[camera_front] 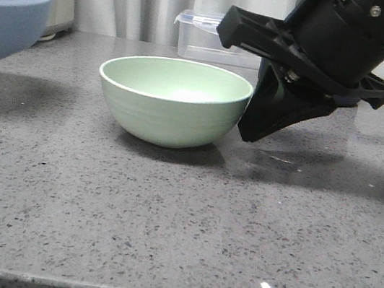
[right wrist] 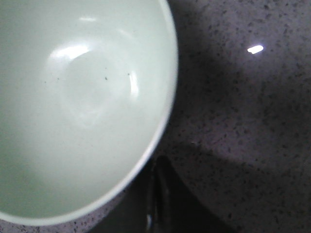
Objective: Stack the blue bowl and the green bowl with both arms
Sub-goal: 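Carry the blue bowl with the left gripper and lower it into the green bowl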
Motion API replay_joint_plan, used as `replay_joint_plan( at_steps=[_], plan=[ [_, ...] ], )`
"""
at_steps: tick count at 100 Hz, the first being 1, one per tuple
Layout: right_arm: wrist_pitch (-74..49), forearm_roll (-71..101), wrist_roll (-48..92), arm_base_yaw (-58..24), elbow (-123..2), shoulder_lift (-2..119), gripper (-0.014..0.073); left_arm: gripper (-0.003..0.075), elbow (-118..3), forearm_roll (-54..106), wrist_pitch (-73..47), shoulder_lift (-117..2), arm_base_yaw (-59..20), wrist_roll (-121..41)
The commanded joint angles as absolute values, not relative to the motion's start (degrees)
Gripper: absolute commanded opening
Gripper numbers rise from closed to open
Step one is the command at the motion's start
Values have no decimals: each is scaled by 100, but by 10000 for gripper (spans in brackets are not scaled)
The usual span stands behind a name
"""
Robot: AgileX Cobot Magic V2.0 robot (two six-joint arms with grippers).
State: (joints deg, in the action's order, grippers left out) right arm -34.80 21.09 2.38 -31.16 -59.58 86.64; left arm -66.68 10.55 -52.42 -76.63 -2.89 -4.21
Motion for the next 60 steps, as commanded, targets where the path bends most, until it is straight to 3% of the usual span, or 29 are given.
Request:
replay_joint_plan(
  at_steps=[1, 30, 60],
  plan=[
    [-3267, 2205, 298, -3119, -6080, 8479, -81, -20, -7165, 1260, -5118, -7555, -624, -467],
    [-3267, 2205, 298, -3119, -6080, 8479, -81, -20, -8549, 1311, -5787, -8420, -1703, -465],
    [-3267, 2205, 298, -3119, -6080, 8479, -81, -20, -9195, 1427, -5870, -9116, -2508, -465]
  ],
)
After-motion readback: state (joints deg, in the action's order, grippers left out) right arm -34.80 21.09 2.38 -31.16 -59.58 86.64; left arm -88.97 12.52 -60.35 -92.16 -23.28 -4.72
